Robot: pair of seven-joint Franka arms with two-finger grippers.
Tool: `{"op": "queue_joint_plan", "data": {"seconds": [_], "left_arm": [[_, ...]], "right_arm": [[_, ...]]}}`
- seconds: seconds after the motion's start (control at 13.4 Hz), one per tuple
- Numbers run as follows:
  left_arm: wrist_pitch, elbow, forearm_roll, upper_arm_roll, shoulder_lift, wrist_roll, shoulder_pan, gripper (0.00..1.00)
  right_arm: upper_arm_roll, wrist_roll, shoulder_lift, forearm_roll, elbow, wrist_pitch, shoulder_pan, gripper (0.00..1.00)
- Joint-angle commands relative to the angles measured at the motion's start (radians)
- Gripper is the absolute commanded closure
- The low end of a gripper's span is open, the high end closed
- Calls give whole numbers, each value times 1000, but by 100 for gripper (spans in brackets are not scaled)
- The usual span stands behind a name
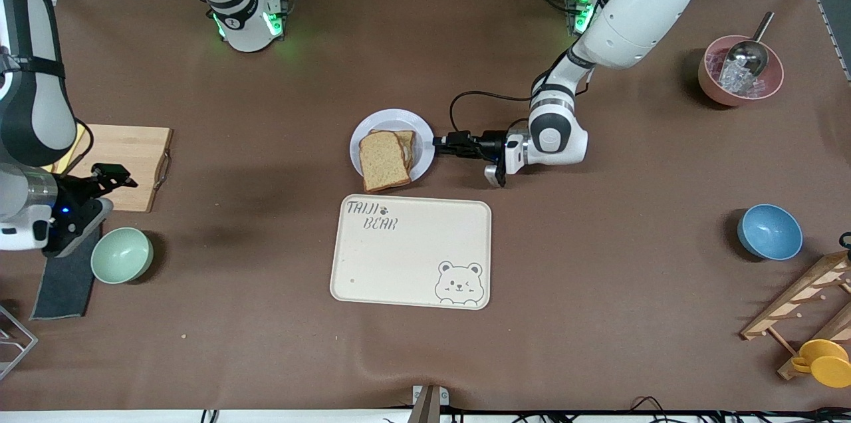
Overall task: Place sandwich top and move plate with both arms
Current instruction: 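Open the right gripper and withdraw while the left gripper grips the plate rim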
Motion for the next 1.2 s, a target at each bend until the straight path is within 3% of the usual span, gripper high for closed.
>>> {"op": "queue_joint_plan", "data": {"seconds": [0.0,0.22,0.52,0.75,0.9,1.12], "left_arm": [[8,35,-34,-2,37,30,-10,50],[8,61,-46,-2,65,30,-24,54],[8,67,-59,1,71,37,-44,64],[8,84,-59,3,89,54,-44,65],[8,93,-60,1,98,68,-45,70],[8,99,-59,1,105,100,-45,73]], "right_arm": [[19,236,-34,-63,-40,60,-14,0],[28,474,-63,-57,-47,66,-4,0],[16,558,-226,-43,-104,20,37,0],[-154,637,-373,47,-110,-101,172,0],[-185,638,-440,73,-107,-182,184,0],[-251,640,-476,99,-100,-196,250,0]]}}
